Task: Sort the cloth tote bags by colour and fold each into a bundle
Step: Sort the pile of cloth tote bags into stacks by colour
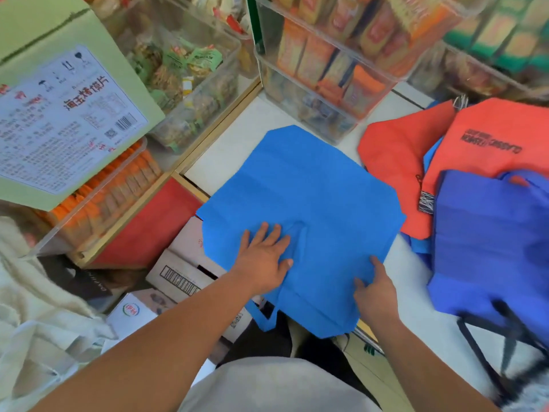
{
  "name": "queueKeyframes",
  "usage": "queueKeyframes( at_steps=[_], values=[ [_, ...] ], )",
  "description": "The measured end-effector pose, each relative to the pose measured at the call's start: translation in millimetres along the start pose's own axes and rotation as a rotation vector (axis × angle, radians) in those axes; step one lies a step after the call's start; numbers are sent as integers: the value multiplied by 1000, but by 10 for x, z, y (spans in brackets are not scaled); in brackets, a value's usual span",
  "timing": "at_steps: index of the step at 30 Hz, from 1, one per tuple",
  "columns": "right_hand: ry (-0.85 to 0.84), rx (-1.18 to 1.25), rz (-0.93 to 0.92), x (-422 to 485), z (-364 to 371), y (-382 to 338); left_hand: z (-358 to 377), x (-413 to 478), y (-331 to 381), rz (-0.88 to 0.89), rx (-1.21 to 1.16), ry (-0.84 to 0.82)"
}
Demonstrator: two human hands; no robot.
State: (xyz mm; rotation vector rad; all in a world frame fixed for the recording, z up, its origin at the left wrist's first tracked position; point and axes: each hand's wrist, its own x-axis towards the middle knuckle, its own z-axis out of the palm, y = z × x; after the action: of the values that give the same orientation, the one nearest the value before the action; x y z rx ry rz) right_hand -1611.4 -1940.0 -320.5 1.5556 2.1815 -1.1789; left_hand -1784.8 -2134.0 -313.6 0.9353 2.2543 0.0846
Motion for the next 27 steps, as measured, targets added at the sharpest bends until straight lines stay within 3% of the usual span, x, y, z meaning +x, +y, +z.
queueKeyframes(
  at_steps=[6,9,13,19,24,27],
  values=[
    [-126,-100,46,4,216,-169,-19,-108,-16,-108,152,171],
    [-192,-95,-41,34,382,-528,-90,-203,-121,-174,112,248],
    [-314,-97,-210,41,525,-903,-224,-245,-296,-177,4,232],
    [-222,-544,-277,22,130,-928,-243,-213,-138,-79,-23,258],
    [-190,-307,-208,-19,-236,-681,-204,13,399,125,-131,335],
    [-107,-143,-134,-73,-552,-343,-162,182,883,223,-162,274]
  ],
)
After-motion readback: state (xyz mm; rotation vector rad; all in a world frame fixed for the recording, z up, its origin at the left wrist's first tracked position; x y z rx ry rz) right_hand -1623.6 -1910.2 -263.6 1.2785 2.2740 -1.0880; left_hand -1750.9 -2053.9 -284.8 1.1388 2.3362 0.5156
